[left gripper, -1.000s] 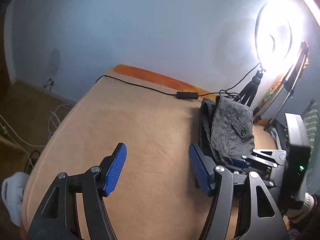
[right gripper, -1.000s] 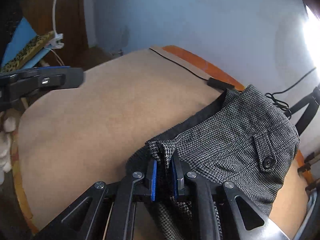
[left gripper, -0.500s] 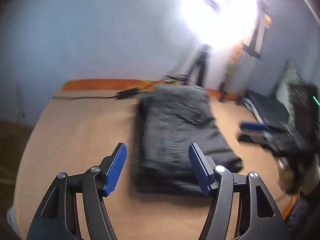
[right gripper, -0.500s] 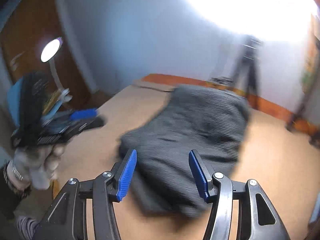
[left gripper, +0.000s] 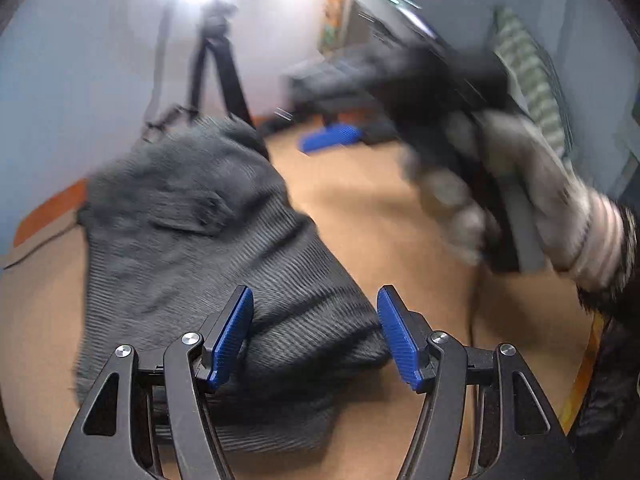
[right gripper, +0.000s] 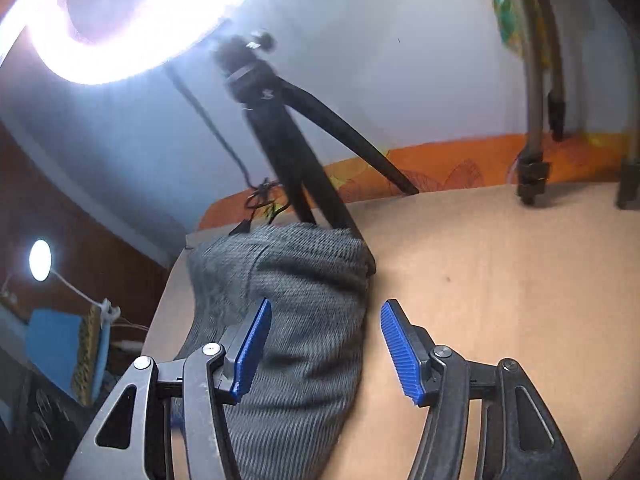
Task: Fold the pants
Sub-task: 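Grasp the folded trouser edge with the right tool and lift it, then grasp the trouser bundle with the left tool while the right tool holds its edge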
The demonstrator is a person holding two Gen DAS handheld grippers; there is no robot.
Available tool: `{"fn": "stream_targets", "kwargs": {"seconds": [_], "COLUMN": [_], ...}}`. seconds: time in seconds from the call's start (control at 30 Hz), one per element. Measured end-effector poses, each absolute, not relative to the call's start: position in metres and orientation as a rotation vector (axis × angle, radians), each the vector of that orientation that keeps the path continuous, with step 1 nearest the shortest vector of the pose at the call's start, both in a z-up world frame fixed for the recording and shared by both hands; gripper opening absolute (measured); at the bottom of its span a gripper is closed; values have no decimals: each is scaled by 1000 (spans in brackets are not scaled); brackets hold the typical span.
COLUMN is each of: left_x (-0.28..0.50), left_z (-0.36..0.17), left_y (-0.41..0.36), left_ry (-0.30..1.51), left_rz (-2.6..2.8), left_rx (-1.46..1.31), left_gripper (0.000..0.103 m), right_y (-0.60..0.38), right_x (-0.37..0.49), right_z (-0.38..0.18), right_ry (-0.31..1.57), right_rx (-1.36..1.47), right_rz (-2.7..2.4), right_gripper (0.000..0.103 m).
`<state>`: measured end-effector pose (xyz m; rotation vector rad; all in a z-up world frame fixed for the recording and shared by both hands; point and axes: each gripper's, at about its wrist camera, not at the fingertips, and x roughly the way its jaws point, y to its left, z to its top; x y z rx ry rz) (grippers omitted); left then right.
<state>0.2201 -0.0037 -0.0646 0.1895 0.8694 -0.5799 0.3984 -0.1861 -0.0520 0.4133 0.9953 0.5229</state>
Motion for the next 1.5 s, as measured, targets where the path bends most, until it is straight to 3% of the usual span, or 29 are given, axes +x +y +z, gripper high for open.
{"fn": "stream_targets", "kwargs": {"seconds": [0.2,0.23,0.3,0.47,0.63,0.8,1.03,1.23,1.3,1.37,1.5], "left_x": [204,202,198,179,180,186,178,158,162,172,206], "left_z": [-87,-88,-92,-113,-112,-106,-94,-61,-46,-33,-24], "left_y": [-11,-13,-20,-47,-45,-28,-4,36,59,84,139], "left_ry": [870,861,854,770,765,760,770,793,786,776,813], "left_rz": [-596,-595,-607,-548,-552,-553,-605,-583,-548,-476,-345], "left_rx": [293,315,348,550,490,443,393,247,179,92,-161], "left_gripper": [66,68,83,93,91,70,65,66,72,77,79], "right_y": [-180,-180,-178,-179,-181,-177,-179,-162,-170,-176,-173], "right_x": [436,440,444,448,452,445,425,435,428,419,400], "right_z": [-84,-88,-93,-106,-111,-97,-60,-72,-66,-63,-68], "right_ry": [1046,1053,1058,1086,1097,1084,1008,1098,1069,1057,1077], "right_rx": [487,511,526,608,621,575,507,501,481,476,445], "right_rz": [531,541,557,591,620,621,540,526,533,558,619], "right_gripper": [62,62,62,61,43,24,17,35,49,52,62]}}
